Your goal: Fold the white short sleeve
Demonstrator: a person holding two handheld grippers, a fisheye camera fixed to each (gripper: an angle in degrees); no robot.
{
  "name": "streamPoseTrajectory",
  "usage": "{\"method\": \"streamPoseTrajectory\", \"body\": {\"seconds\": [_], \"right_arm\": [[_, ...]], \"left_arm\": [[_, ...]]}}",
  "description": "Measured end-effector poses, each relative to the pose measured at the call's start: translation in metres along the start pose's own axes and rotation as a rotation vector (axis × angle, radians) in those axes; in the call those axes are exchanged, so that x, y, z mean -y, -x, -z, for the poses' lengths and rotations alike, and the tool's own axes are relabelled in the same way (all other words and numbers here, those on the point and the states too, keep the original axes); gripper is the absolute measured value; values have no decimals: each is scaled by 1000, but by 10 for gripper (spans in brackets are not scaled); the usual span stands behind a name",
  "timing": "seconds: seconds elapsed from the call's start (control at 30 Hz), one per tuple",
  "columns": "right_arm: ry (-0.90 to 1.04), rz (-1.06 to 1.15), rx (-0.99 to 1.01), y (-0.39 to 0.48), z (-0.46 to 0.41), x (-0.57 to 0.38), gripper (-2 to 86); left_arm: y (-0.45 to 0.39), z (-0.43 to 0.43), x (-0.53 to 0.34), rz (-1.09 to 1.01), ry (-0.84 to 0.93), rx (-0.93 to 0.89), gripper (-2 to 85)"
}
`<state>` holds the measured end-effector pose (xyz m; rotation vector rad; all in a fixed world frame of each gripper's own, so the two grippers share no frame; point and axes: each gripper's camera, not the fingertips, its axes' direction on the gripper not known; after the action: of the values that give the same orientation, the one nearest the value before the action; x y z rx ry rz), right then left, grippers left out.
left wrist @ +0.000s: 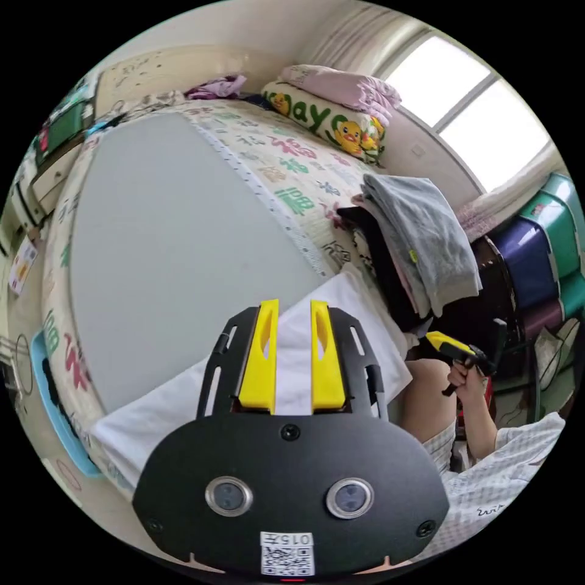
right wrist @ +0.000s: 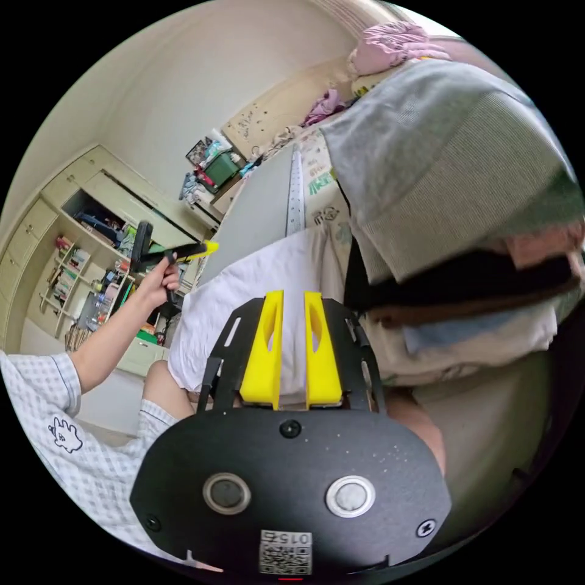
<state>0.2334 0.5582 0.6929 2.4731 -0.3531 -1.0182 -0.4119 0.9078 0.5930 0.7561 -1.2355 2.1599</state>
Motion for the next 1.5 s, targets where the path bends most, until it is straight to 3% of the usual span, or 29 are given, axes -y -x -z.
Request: {"method": "streamPoseTrajectory", "body": {"seconds": [0.17, 0.27, 0.37, 0.53, 0.6, 0.67, 0.73, 0.97, 1.1, 1.27, 1.33, 1.5], "right_arm": [[109, 71, -96, 4, -72, 86, 91], [193, 71, -179, 5, -120, 123, 115], [253, 71, -305, 6, -158, 151, 135], [348, 10, -300, -3, -198, 176, 131], [367, 6, -309, -5, -208, 178, 114], [364, 16, -348, -3, -212, 178, 45], [363, 76, -262, 3, -215, 177, 14], [237, 51, -226, 14, -194, 194, -1], [281, 33, -251, 14, -205, 198, -2], [263, -58, -222, 1, -216, 183, -2], [249, -95, -195, -3, -212, 179, -2], [218, -41, -214, 10, -193, 175, -2]], "left_arm": [[185, 64, -165, 396, -76, 73, 115], [249, 62, -240, 547, -135, 25, 126], [289, 31, -280, 595, -97, 3, 132], [341, -23, -320, 662, -158, -125, 126], [354, -37, -337, 660, -157, -130, 98], [362, -53, -356, 549, -158, -200, 13], [370, -62, -371, 512, -165, -243, 1], [422, -14, -446, 626, -506, -136, -6], [432, -33, -451, 566, -360, -212, 7], [412, -127, -475, 471, -180, -208, 104], [408, -155, -482, 448, -161, -263, 93], [404, -166, -506, 460, -196, -184, 5]]}}
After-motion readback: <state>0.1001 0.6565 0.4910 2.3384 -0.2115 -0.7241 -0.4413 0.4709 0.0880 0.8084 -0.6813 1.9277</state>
